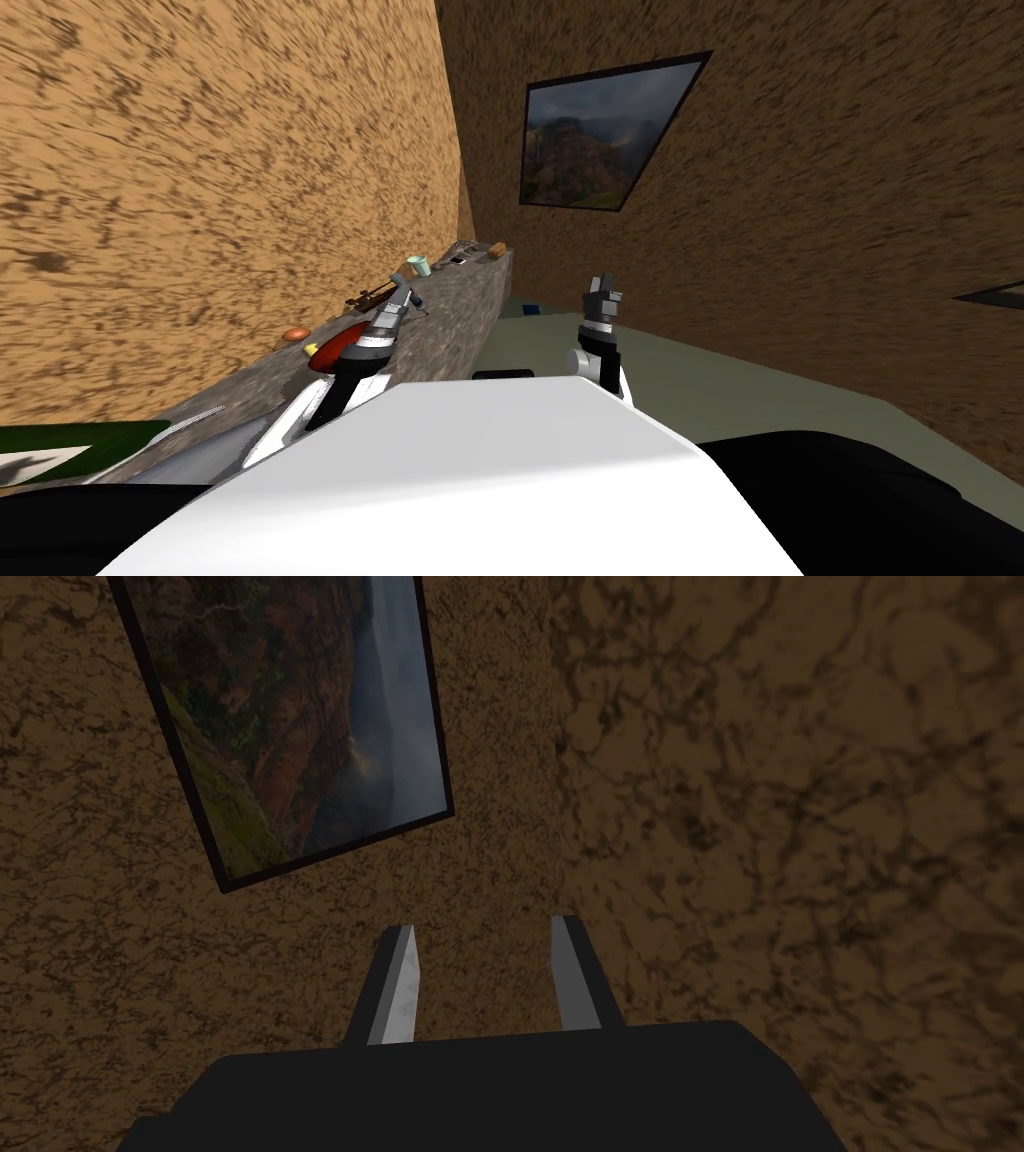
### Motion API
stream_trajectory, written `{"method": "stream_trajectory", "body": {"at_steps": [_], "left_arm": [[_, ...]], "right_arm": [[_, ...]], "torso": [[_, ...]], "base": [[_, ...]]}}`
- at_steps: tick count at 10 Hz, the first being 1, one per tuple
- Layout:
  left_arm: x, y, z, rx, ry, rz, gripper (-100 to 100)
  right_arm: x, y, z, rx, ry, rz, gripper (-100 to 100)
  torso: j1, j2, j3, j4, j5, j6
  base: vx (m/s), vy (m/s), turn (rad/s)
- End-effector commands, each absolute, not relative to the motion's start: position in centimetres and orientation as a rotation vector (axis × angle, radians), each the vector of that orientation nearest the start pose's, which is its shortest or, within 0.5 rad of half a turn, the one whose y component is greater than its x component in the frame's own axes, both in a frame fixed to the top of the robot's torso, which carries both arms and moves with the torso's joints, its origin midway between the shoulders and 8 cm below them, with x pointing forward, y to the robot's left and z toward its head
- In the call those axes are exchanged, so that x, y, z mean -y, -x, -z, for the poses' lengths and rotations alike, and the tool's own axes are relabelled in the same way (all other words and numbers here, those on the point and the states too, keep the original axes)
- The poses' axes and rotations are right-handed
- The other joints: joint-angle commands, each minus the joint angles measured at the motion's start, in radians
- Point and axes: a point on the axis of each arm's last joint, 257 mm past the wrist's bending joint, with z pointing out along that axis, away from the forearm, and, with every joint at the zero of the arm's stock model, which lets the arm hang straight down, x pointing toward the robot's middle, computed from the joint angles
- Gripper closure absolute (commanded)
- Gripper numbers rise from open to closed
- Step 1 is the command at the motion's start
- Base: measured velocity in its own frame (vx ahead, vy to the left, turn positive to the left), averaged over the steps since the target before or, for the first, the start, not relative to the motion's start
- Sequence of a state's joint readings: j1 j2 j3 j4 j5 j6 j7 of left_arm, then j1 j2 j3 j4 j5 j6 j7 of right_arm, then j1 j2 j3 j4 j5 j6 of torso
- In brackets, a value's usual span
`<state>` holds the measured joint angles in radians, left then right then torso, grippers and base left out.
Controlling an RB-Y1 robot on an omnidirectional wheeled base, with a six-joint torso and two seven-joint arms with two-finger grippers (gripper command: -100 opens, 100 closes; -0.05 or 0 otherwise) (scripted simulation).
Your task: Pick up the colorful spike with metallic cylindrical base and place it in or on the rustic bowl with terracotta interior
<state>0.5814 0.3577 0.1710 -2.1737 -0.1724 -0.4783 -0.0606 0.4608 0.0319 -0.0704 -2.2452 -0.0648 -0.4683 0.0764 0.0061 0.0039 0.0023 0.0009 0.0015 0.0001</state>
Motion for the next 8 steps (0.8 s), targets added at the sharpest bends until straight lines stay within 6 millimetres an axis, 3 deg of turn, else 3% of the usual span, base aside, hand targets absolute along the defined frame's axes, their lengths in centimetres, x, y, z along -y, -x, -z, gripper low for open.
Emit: {"method": "stream_trajectory", "body": {"at_steps": [1,8], "left_arm": [[-32.7,-35.8,6.2,-1.172,0.338,0.82,-100],[-38.2,-35.5,12.2,-1.429,0.23,0.545,-100]], "right_arm": [[31.2,-35.2,-1.6,-0.581,-0.711,-1.208,0],[31.2,-35.2,-1.6,-0.581,-0.711,-1.208,0]], "torso": [[0.0,0.0,0.0,0.0,0.0,0.0],[-0.002,-0.003,-0.002,-0.001,0.0,0.0]], "base": [[-0.079,0.06,-0.124],[-0.044,0.07,-0.109]]}}
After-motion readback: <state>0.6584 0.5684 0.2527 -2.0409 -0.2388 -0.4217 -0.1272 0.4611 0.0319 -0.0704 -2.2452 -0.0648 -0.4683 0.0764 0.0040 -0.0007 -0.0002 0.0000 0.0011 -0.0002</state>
